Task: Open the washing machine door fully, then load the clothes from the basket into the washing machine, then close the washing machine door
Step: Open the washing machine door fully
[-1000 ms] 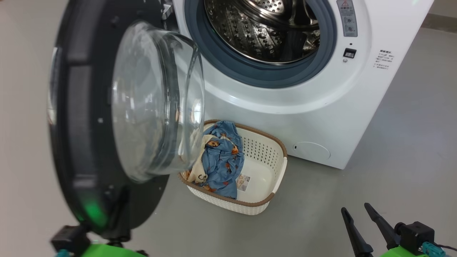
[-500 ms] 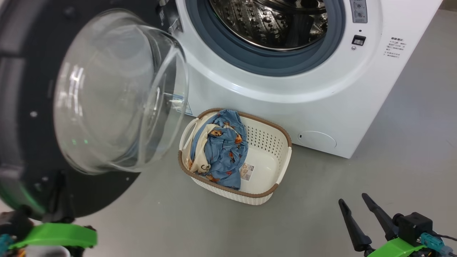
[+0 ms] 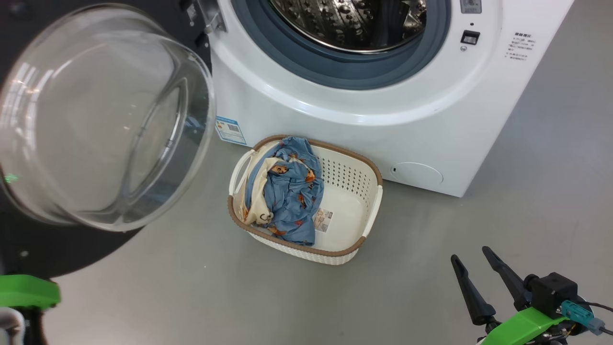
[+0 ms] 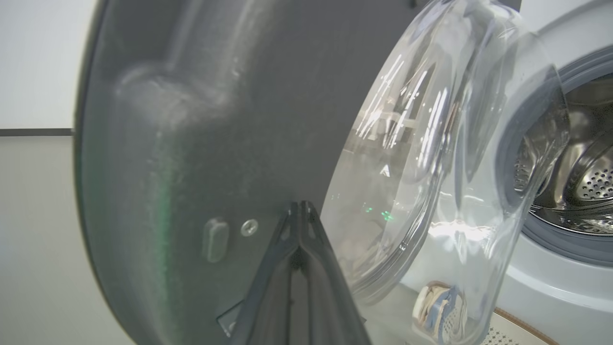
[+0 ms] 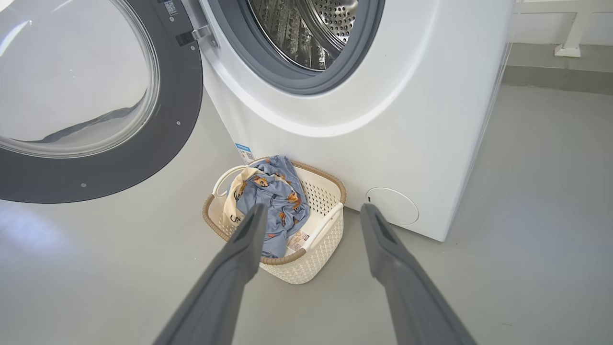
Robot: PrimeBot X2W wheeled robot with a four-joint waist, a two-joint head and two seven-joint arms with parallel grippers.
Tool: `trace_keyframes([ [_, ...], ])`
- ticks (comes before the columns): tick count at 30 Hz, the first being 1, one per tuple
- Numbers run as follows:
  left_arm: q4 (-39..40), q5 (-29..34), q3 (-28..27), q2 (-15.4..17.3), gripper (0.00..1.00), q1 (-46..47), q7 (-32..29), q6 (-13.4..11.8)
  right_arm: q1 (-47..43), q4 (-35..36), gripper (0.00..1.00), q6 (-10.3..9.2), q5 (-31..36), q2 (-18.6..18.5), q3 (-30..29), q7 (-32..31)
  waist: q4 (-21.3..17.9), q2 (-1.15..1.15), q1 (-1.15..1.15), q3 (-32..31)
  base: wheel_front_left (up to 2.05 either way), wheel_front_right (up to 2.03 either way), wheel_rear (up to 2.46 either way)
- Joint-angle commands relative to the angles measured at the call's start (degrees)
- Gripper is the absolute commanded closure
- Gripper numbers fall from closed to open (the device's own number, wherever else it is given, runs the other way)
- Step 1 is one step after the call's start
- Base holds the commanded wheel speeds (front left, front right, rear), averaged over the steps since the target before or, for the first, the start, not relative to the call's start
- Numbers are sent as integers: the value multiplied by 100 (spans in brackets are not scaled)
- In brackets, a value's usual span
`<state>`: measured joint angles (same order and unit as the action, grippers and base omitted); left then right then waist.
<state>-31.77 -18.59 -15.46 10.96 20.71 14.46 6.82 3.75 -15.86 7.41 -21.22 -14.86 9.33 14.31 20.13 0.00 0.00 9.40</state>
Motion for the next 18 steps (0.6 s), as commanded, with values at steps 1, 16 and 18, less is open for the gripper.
trace_keyframes([
  [1,54,83,-316,420,100,254,54,-51,160,122,0,8,69,-92,169,69,-44,0,0,45,0,0,0],
  [16,-948,207,-971,955,100,1027,54,36,404,114,0,8,96,-216,255,69,-185,0,0,360,0,0,0],
  [18,-1034,224,-1019,987,100,1094,54,43,427,110,0,8,97,-226,268,69,-198,0,0,372,0,0,0],
])
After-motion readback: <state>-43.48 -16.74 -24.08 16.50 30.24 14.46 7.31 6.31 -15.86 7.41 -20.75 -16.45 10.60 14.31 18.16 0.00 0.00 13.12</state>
